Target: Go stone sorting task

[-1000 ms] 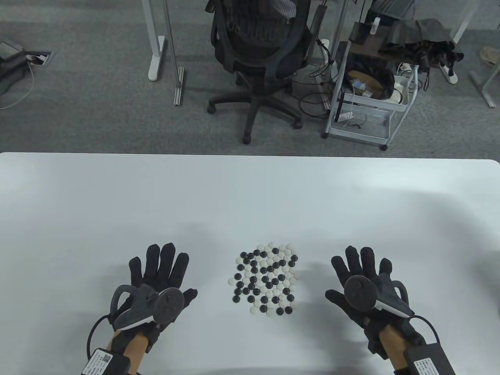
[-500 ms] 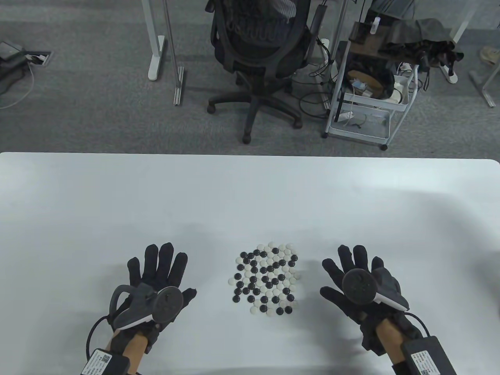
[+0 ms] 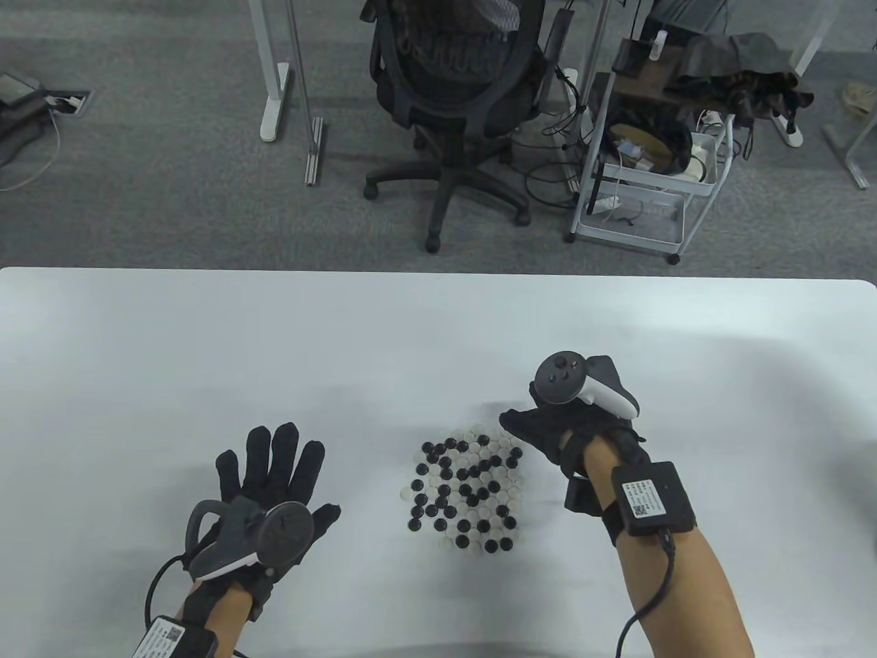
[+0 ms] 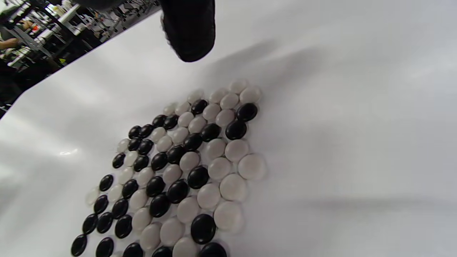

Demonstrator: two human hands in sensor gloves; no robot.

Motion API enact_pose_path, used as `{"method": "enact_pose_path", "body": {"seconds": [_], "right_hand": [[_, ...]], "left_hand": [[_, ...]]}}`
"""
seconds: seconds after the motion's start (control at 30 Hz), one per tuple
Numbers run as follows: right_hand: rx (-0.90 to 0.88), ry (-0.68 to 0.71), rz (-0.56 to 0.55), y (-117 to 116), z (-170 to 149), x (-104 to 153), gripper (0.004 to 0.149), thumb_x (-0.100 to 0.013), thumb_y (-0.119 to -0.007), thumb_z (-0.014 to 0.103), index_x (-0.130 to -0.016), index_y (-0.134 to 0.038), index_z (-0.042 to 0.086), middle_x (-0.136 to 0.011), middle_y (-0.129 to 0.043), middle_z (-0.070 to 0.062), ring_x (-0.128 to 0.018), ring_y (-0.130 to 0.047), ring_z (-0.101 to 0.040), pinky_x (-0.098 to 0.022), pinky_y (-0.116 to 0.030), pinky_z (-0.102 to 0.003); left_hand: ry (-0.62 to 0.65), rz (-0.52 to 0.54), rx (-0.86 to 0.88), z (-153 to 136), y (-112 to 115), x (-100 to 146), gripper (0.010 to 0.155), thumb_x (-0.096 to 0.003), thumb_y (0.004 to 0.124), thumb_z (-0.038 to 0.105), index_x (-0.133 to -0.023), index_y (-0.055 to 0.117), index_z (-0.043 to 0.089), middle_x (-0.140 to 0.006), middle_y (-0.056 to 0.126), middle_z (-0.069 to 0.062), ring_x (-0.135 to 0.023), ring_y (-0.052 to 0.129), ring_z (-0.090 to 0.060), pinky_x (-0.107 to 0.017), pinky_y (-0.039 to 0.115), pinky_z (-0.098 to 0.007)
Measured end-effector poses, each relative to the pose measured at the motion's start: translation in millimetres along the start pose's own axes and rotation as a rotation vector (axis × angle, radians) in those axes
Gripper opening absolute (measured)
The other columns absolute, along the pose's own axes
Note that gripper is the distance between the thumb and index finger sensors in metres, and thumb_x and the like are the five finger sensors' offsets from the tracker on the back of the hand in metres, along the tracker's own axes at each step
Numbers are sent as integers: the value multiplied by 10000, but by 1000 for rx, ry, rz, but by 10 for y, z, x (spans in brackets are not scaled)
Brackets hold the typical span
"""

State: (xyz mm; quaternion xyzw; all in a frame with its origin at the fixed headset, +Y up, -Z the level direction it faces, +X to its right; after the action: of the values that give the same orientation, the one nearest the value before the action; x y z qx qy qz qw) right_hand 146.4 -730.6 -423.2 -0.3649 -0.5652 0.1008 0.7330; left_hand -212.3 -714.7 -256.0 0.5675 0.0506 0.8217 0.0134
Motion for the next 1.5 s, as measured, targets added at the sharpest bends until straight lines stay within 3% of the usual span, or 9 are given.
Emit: {"method": "enact_pose_path", "body": {"seconds": [0.2,0.43,0.7,1.0,1.1,1.13,1.23,1.37,1.5], "right_hand": [[10,-78,54,-139,-109,-251,668,-550,-439,543,-1100,-610,204,-1147,-90,-246,-926,62,-572,-548,-69,-836],[6,-140,65,-142,-294,-328,651,-548,-432,544,-1099,-576,228,-1139,-68,-241,-913,82,-560,-546,-58,-831],[-15,-409,-22,182,-1106,25,669,-548,-435,538,-1089,-602,183,-1147,-111,-255,-921,60,-570,-548,-72,-835],[-40,-663,-31,291,-1816,527,698,-557,-451,535,-1098,-617,127,-1148,-120,-262,-913,68,-570,-545,-73,-830],[-38,-648,-24,351,-1680,587,691,-560,-449,537,-1120,-553,146,-1123,-32,-262,-892,107,-577,-539,-66,-831],[-47,-530,-65,395,-1495,557,678,-561,-461,535,-1113,-569,156,-1125,-44,-261,-895,85,-579,-539,-73,-832],[-71,-339,-26,404,-1035,475,663,-563,-473,530,-1094,-633,166,-1135,-59,-248,-900,88,-567,-545,-69,-830],[-18,-187,73,252,-512,280,651,-563,-469,530,-1082,-659,185,-1140,-64,-235,-904,91,-558,-551,-68,-828],[14,-148,130,73,-290,89,637,-563,-466,529,-1102,-595,216,-1119,2,-222,-889,128,-551,-545,-52,-828]], "left_hand": [[4,9,31,-31,-45,30,770,-634,442,545,-1203,183,94,-1222,37,-379,-1025,12,-647,-619,141,-887],[24,-11,29,24,-62,42,771,-634,429,547,-1206,174,98,-1219,19,-380,-1019,-5,-649,-613,128,-889],[28,-8,30,37,-74,59,777,-633,426,549,-1205,170,89,-1221,26,-382,-1020,-2,-652,-612,129,-890],[28,-26,21,45,-49,33,775,-632,423,549,-1206,174,92,-1220,22,-383,-1018,-5,-651,-610,127,-888],[31,-24,20,50,-49,36,779,-632,424,549,-1204,166,87,-1219,19,-383,-1017,-6,-651,-610,126,-888],[33,-21,19,56,-57,41,778,-632,423,550,-1204,167,89,-1219,20,-384,-1017,-6,-651,-609,126,-889],[37,-16,16,70,-66,48,777,-632,422,551,-1205,168,92,-1219,20,-382,-1017,-7,-651,-609,125,-888],[35,-18,18,76,-63,60,777,-632,423,550,-1205,171,91,-1218,19,-381,-1017,-8,-650,-609,124,-888],[33,-7,25,74,-89,86,777,-632,424,550,-1207,176,89,-1219,20,-383,-1016,-7,-651,-608,125,-888]]}}
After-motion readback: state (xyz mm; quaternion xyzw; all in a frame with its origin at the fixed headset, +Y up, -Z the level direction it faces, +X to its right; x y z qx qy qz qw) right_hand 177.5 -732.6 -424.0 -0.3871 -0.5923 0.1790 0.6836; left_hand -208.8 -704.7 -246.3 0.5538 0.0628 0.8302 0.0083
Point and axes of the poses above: the tracker on the back of each hand, its own z axis roughly to the thumb side, its own x axis roughly from the fingertips to the wrist, y = z × x, the point moved 2 cm from there along -x, roughly from the wrist to the fingertips
